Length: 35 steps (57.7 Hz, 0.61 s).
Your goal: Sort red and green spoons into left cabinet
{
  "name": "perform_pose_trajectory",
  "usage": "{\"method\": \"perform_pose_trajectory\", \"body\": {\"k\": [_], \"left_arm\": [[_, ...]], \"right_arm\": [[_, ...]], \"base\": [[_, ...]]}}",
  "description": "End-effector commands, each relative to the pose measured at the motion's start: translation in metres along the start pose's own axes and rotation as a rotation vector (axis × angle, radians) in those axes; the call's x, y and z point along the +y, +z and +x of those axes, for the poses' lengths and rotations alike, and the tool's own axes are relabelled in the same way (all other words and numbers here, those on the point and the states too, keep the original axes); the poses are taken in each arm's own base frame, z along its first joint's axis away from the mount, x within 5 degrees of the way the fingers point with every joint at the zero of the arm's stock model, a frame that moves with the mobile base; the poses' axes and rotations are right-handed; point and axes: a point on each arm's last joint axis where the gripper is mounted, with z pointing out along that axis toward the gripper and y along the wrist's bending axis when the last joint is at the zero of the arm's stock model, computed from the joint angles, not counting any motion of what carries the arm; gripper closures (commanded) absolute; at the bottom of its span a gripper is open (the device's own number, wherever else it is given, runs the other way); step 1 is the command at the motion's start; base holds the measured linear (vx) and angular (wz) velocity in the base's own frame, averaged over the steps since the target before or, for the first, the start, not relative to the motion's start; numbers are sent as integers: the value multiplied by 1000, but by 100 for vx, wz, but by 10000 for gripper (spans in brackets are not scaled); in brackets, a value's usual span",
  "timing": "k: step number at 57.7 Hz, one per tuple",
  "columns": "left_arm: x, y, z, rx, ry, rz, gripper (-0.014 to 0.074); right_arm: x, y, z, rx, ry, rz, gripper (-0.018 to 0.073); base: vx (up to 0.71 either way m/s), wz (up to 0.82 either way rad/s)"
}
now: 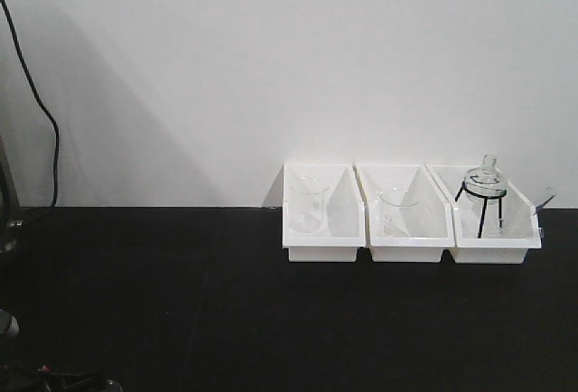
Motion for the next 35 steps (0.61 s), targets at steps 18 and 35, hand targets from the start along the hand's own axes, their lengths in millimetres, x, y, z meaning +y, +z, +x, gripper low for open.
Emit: {"method": "perform_pose_trajectory", "body": {"k": [18, 35], "left_arm": [[-9, -6, -16, -92, 8, 43, 603], [-9, -6, -16, -89, 8, 43, 603]], "right_arm": [[2, -1, -25, -237, -11, -18, 566], [2, -3, -29, -264, -10, -21, 566]], "base": [[0, 0], [0, 0]]}}
